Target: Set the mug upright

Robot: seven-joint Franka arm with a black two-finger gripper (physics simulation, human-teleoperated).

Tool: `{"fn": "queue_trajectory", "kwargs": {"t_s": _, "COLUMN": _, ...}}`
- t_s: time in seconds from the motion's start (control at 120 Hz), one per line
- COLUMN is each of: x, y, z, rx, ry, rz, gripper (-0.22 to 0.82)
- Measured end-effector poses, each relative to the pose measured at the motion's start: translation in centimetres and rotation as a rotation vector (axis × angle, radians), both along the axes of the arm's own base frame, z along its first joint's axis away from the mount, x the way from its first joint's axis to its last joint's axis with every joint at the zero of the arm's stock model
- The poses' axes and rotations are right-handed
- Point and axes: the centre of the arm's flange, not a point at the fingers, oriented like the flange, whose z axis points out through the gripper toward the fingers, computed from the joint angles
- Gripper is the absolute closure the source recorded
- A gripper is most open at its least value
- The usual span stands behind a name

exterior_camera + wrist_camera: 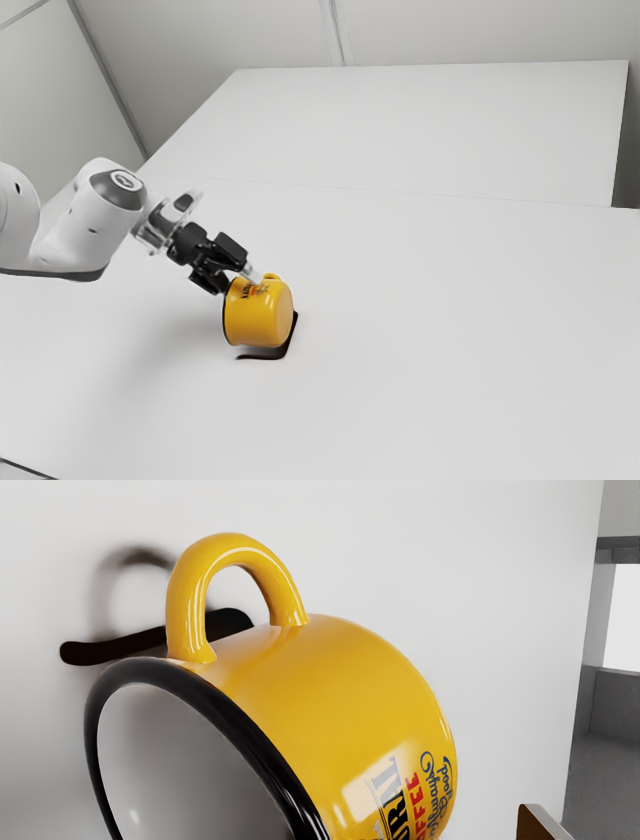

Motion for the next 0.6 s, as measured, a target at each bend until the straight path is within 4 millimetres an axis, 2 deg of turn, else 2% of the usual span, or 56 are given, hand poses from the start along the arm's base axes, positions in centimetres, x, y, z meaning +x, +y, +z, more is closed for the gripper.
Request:
{"fn": "queue_trajectory", "kwargs": {"t_s": 0.192, "x": 0.5, "y": -0.7, "z": 0.5, "rx": 0.004, "ry": -0.015, "rz": -0.005, "gripper": 0.45}}
{"fn": "queue_trajectory", "kwargs": {"t_s": 0.392, "x": 2.3, "y": -2.8, "z": 0.4, "rx": 0.022, "ry": -0.020, "rz": -0.039, "gripper": 0.63}}
{"fn": "queue_trajectory", "kwargs": {"t_s": 0.6, "x": 2.4, "y": -2.7, "z": 0.6, "rx": 0.030, "ry": -0.019, "rz": -0.030, "gripper": 0.73}}
